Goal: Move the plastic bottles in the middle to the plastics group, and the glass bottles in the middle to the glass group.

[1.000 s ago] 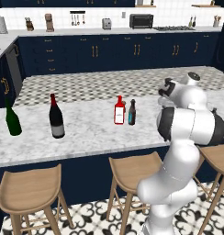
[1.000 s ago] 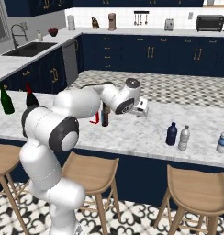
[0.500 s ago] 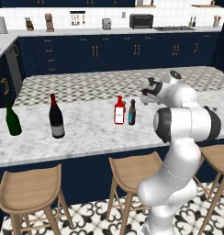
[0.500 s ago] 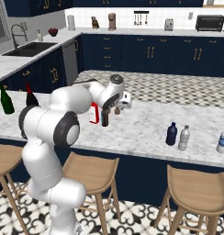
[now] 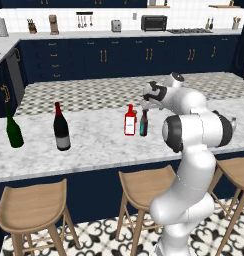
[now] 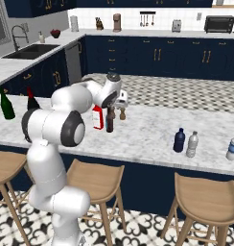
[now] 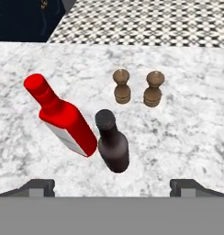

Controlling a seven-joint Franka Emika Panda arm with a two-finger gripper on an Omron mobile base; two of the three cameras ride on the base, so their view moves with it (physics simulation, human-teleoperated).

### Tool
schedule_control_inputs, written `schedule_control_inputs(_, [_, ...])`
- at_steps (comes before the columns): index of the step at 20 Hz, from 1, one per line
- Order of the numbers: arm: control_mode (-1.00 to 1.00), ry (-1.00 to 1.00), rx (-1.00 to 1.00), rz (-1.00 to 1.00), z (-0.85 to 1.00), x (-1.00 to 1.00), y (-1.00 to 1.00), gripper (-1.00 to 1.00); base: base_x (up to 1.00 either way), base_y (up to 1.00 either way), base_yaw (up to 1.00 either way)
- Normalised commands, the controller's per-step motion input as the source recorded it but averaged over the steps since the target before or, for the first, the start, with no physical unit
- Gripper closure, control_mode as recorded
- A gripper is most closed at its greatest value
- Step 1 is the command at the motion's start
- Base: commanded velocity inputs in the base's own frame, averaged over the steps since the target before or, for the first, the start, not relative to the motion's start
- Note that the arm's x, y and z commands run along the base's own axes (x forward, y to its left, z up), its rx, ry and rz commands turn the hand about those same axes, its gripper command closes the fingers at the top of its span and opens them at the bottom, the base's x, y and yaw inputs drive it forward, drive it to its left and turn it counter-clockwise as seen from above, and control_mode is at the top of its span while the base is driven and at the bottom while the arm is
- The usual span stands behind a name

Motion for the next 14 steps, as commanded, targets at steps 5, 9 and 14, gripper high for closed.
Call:
schedule_control_inputs(5, [-1.0, 0.05, -0.05, 0.06, 0.0, 0.18, 0.18, -1.0, 0.0, 0.0, 0.0])
schedule_control_inputs(9, [-1.0, 0.03, -0.06, 0.08, -0.04, 0.09, 0.04, -1.0, 0.0, 0.0, 0.0])
schedule_control_inputs(14, [-1.0, 0.07, -0.05, 0.08, -0.16, 0.33, 0.03, -1.0, 0.0, 0.0, 0.0])
